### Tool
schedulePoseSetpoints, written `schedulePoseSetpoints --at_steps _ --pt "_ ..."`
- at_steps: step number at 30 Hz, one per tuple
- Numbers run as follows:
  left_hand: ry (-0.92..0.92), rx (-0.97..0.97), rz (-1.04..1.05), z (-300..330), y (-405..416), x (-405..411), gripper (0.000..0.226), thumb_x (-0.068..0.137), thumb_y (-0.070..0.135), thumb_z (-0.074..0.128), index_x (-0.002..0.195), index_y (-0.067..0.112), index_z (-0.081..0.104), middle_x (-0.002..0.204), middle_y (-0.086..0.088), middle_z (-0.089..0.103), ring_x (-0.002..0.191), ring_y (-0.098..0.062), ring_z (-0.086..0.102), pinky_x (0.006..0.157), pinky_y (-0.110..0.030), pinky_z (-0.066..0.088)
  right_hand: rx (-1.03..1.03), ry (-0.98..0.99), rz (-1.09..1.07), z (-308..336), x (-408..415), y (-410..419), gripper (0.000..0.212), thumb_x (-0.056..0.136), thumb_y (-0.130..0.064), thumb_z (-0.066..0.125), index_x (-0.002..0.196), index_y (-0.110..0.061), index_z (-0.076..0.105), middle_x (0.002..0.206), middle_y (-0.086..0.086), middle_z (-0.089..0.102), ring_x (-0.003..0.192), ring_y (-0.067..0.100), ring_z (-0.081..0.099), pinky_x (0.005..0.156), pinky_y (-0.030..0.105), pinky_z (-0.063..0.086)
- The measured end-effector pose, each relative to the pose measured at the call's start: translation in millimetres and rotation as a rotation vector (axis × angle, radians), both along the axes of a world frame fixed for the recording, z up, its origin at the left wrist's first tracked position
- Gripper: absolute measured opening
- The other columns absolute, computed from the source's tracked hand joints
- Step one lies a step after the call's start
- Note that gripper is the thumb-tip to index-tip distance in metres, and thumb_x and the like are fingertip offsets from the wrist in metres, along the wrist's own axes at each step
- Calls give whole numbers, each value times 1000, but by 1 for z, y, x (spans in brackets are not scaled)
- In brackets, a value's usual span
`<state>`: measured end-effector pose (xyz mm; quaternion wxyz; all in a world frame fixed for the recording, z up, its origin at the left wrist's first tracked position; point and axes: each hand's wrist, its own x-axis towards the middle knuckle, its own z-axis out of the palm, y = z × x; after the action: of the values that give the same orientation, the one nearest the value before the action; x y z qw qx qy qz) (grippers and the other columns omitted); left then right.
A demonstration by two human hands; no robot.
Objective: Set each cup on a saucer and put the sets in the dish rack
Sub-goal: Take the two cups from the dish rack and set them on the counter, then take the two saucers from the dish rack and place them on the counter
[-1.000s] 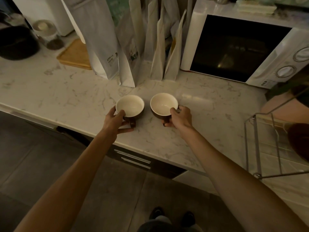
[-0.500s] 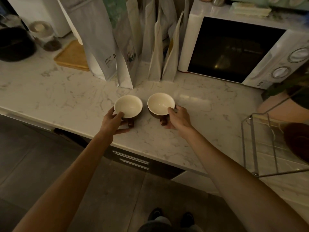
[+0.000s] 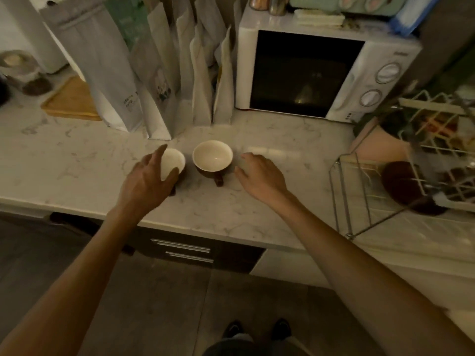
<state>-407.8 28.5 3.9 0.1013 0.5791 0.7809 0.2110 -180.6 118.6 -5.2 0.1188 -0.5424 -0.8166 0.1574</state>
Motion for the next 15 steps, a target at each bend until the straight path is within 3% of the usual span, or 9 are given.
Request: schedulePoseSetpoints --at_steps 3,8,15 --pt "163 -76 -212 14 6 21 54 92 40 51 140 20 38 136 -19 53 118 -40 54 95 -54 45 43 -177 77 12 23 -10 41 97 -36 45 129 -13 52 125 14 62 112 34 56 83 41 45" --pt "176 -415 -569 25 10 74 57 92 46 50 144 28 35 150 -4 39 137 -26 37 114 -42 25 -57 -309 156 35 65 -30 54 97 -42 44 144 -15 39 141 15 50 127 35 46 98 46 39" --pt "268 -474 -745 35 -6 154 62 92 55 41 147 34 22 152 1 37 136 -20 39 110 -36 32 -398 -360 254 61 133 -70 66 96 -48 49 153 -27 23 154 6 39 137 25 40 104 35 37"
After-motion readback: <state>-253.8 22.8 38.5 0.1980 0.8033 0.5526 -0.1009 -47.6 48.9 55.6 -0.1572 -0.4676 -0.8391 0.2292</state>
